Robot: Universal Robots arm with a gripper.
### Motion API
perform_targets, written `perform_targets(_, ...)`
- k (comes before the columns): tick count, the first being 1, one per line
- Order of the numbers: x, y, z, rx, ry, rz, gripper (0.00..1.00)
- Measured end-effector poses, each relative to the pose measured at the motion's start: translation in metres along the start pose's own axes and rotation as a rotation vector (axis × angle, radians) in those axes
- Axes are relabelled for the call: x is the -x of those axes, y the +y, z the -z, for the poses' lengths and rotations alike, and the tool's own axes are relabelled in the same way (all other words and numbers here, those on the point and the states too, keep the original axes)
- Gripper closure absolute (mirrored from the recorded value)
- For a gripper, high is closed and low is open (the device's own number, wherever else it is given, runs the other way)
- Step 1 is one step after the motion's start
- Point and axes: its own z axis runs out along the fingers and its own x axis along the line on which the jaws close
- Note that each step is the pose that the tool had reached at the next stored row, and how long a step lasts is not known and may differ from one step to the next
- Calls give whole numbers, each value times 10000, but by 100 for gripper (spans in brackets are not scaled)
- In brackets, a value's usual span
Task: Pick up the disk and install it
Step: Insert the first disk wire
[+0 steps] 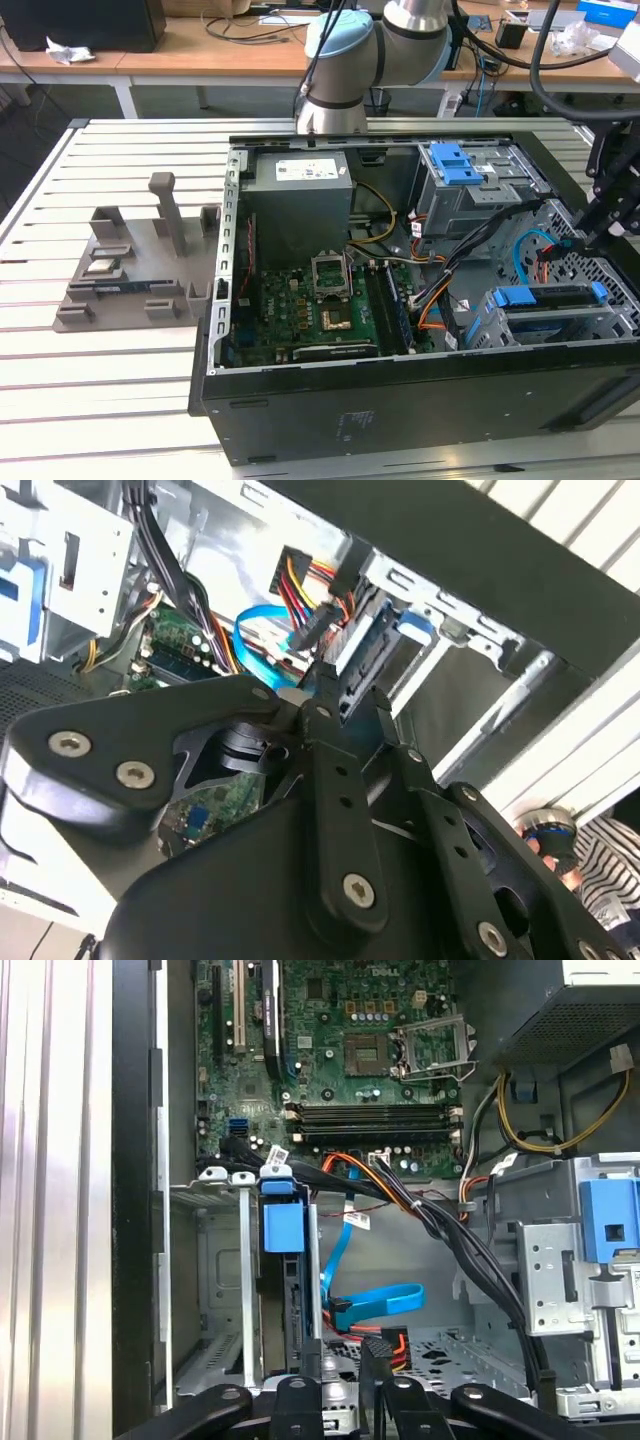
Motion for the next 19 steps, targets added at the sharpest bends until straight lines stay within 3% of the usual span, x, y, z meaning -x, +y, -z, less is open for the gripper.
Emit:
perform_targets(7, 200, -134, -186, 49, 39, -5, 70)
perform_targets(12, 206, -145, -275, 47, 133, -16, 70)
perform_targets(19, 205, -145, -276, 47, 137, -17, 72)
